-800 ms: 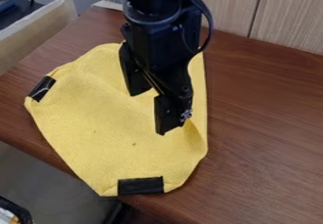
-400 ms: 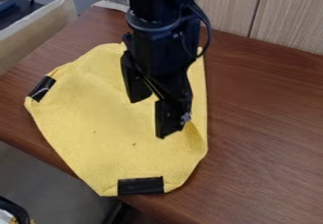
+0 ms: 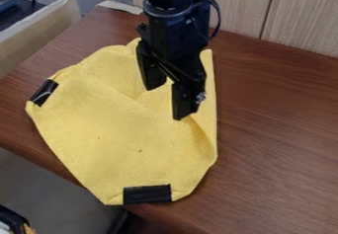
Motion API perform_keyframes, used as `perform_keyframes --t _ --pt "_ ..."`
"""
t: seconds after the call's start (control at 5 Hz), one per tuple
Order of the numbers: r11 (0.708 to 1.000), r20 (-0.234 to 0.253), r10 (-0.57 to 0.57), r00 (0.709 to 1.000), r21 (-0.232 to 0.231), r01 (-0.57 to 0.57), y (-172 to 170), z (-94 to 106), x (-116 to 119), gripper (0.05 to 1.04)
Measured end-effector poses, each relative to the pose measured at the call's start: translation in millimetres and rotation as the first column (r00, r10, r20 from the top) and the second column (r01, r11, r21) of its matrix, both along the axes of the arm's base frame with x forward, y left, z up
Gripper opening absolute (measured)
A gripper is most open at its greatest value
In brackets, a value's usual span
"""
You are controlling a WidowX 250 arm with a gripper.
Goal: Move the cloth from bottom to top left
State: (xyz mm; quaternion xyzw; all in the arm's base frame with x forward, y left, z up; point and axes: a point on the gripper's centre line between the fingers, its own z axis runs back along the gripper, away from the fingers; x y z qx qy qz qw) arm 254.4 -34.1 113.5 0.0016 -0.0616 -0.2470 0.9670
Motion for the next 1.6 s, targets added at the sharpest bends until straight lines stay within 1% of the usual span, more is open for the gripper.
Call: perform_keyframes --t 0.2,0.4,0.6,0.8,1.2,1.4,1.6 --pt "1.0 0.012 0.029 1.0 -0.013 -0.029 13.3 -17.0 19.4 1.0" --pt "0.998 -0.002 0.064 0.998 -0.007 -0.064 29.1 -30.3 32.7 1.0" --pt "0.992 -0.016 0.126 0.992 -0.022 -0.126 49.4 -42.4 41.5 1.0" --pt "0.991 -0.031 0.13 0.991 -0.014 -0.13 57.5 -56.0 44.8 1.0" --pt "0.987 0.013 0.158 0.987 0.008 -0.158 67.5 -63.3 48.7 1.001" --pt "0.984 0.021 0.179 0.984 0.019 -0.179 76.2 -64.0 51.4 1.001" --pt "0.976 0.031 0.214 0.976 0.016 -0.215 91.5 -62.9 66.7 1.001"
